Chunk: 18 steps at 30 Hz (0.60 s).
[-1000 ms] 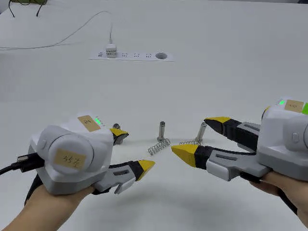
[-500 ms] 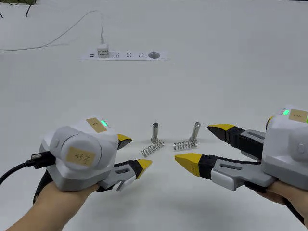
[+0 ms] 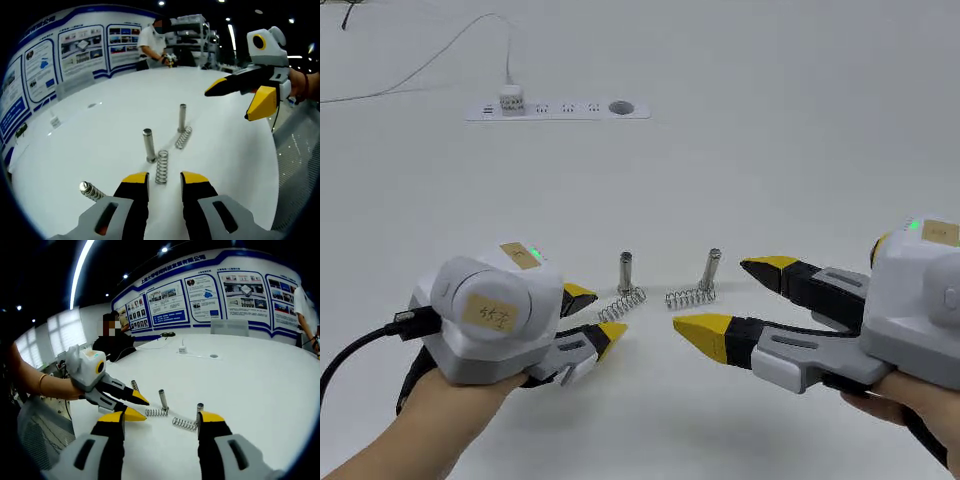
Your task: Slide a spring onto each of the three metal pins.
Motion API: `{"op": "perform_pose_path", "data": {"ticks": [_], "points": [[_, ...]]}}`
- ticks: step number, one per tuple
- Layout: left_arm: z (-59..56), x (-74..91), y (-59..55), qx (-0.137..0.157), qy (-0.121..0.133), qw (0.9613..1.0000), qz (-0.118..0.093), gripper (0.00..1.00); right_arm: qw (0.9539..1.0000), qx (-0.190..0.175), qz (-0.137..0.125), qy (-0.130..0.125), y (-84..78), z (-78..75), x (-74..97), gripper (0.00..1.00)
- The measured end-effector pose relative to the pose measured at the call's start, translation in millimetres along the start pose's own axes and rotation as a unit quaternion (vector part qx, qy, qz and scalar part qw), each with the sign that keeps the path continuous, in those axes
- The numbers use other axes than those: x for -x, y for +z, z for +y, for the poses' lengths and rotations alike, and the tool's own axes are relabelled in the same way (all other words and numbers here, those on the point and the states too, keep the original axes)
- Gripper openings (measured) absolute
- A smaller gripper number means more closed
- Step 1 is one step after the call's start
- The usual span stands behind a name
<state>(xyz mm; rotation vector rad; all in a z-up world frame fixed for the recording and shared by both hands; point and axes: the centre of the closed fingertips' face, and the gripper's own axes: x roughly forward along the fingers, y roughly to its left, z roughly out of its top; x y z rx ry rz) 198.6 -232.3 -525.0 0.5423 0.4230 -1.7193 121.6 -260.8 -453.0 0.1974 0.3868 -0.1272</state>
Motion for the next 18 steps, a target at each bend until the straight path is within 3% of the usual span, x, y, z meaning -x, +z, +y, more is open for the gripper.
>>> {"op": "perform_pose_path", "data": {"ticks": [18], "points": [[3.9,-12.1,-9.5,0.009,0.012,0.9998,0.016,0.17,0.9998,-0.012,0.003,-0.014,-4.3,-5.8,4.0,0.59]]}}
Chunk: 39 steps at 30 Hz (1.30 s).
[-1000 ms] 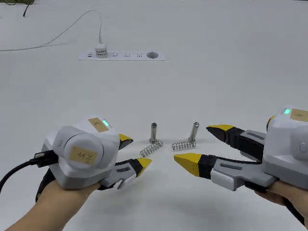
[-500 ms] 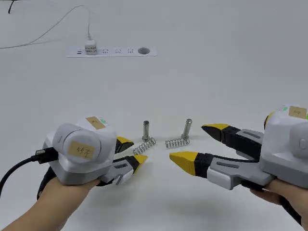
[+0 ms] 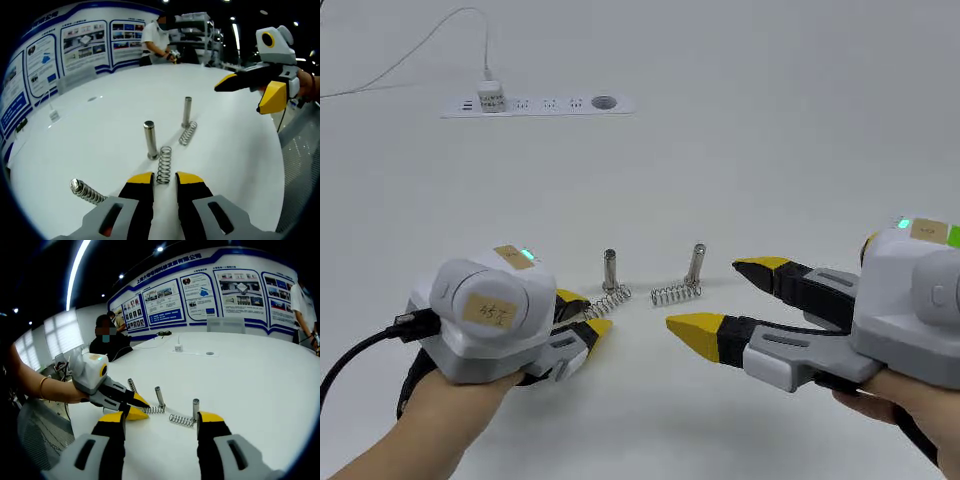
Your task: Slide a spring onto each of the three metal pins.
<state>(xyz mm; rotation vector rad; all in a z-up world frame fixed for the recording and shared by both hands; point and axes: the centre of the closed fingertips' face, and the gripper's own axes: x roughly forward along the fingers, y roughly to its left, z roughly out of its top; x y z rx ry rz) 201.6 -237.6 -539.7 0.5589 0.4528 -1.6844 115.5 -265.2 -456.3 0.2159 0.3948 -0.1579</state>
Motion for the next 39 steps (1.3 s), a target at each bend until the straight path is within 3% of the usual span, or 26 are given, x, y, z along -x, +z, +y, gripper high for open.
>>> {"op": "perform_pose_path", "data": {"ticks": [17,30,39], "points": [[1.6,0.6,0.9,0.018,0.002,0.9998,-0.004,0.11,0.9999,-0.010,0.005,-0.008,-2.2,-2.6,0.1,0.57],[-3.3,6.5,-2.8,0.039,-0.005,0.9992,-0.007,0.10,0.9997,-0.024,-0.005,-0.007,3.7,-2.7,1.2,0.57],[-10.4,20.9,12.2,0.085,-0.023,0.9949,-0.050,0.10,0.9989,-0.045,-0.013,-0.003,8.2,-0.8,2.4,0.56]]}}
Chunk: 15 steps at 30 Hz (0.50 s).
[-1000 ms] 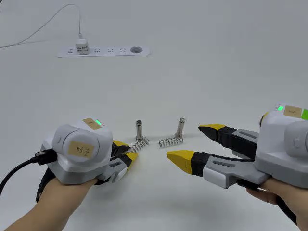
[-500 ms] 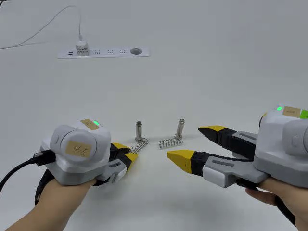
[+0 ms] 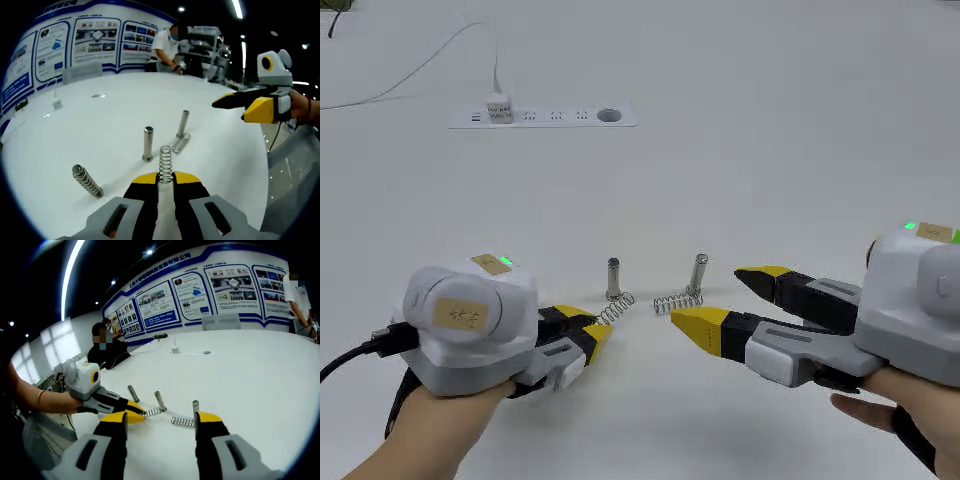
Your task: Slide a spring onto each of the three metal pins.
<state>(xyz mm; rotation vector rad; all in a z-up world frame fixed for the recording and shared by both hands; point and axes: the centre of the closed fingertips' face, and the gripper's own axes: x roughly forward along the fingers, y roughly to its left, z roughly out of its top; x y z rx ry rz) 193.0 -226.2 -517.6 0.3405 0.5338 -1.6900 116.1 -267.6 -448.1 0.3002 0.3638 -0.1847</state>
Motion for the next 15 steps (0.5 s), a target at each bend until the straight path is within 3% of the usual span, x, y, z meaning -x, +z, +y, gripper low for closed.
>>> {"op": "perform_pose_path", "data": {"ticks": [11,15], "points": [[-20.0,18.7,24.0,0.036,-0.029,0.9971,-0.060,0.10,0.9996,-0.017,-0.016,0.018,12.1,8.6,-4.1,0.54],[-23.3,25.5,31.2,0.052,-0.034,0.9951,-0.077,0.10,0.9977,-0.053,-0.025,0.034,17.3,14.1,-7.8,0.50]]}}
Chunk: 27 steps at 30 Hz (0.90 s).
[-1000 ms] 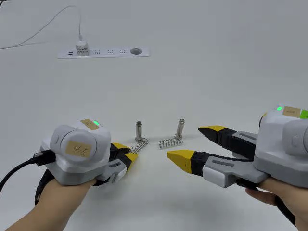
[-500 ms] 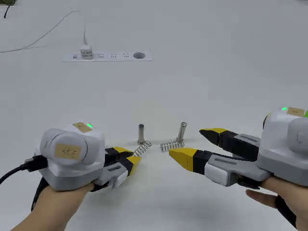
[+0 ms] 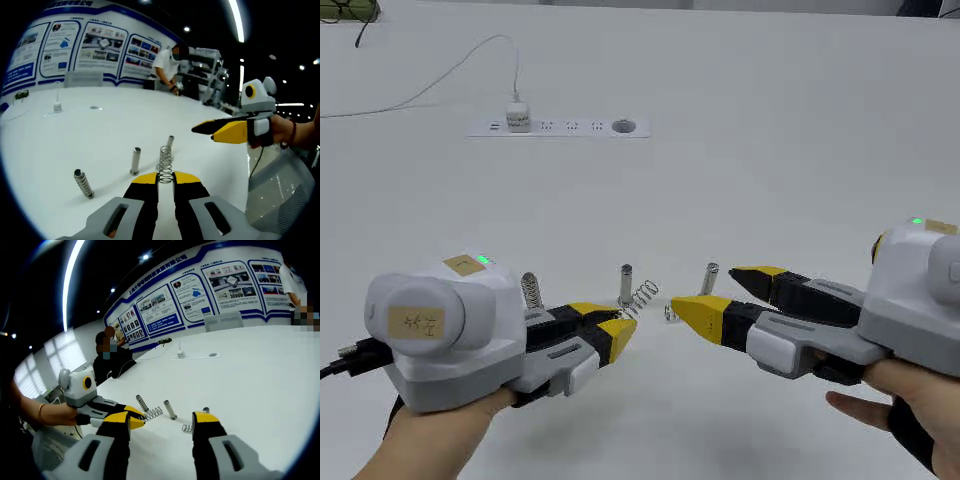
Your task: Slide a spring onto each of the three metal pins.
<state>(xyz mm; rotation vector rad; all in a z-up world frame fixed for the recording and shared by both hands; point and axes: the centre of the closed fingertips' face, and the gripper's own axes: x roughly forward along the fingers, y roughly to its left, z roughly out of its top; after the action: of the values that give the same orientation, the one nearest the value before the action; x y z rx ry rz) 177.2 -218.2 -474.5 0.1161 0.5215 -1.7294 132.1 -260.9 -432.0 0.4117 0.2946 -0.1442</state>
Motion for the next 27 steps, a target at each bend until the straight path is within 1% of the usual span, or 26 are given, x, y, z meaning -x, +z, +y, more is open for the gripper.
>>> {"op": "perform_pose_path", "data": {"ticks": [2,5,8,10,12,14,16,17,20,23,27], "points": [[-3.4,2.5,4.0,0.007,-0.005,0.9999,-0.009,0.10,0.9998,-0.015,-0.008,0.008,3.5,2.5,-2.5,0.48],[-6.9,5.9,9.0,0.017,-0.012,0.9996,-0.022,0.10,0.9995,-0.028,-0.010,0.014,5.7,6.4,-6.0,0.44],[-10.9,9.4,13.0,0.021,-0.019,0.9991,-0.031,0.10,0.9990,-0.037,-0.013,0.019,6.8,11.2,-8.2,0.41],[-15.0,12.0,16.2,0.028,-0.027,0.9984,-0.040,0.10,0.9978,-0.056,-0.020,0.029,8.4,16.0,-10.0,0.38],[-16.2,14.2,17.7,0.029,-0.030,0.9979,-0.049,0.10,0.9968,-0.069,-0.022,0.035,8.8,18.4,-11.4,0.35],[-15.8,15.2,17.2,0.028,-0.031,0.9978,-0.052,0.10,0.9963,-0.073,-0.021,0.039,8.5,21.3,-11.9,0.32],[-17.8,16.7,17.9,0.032,-0.039,0.9970,-0.059,0.10,0.9957,-0.080,-0.021,0.043,7.8,24.0,-12.9,0.31],[-19.4,17.9,19.2,0.036,-0.043,0.9963,-0.065,0.10,0.9949,-0.087,-0.022,0.046,7.9,25.8,-13.6,0.31],[-23.2,19.3,21.5,0.037,-0.050,0.9954,-0.073,0.10,0.9924,-0.109,-0.024,0.052,7.3,28.2,-15.3,0.30],[-27.1,20.1,23.8,0.037,-0.058,0.9946,-0.078,0.10,0.9908,-0.120,-0.025,0.056,7.5,30.2,-16.0,0.28],[-31.9,21.7,29.1,0.036,-0.068,0.9929,-0.090,0.10,0.9883,-0.136,-0.025,0.064,7.5,33.1,-16.6,0.26]]}}
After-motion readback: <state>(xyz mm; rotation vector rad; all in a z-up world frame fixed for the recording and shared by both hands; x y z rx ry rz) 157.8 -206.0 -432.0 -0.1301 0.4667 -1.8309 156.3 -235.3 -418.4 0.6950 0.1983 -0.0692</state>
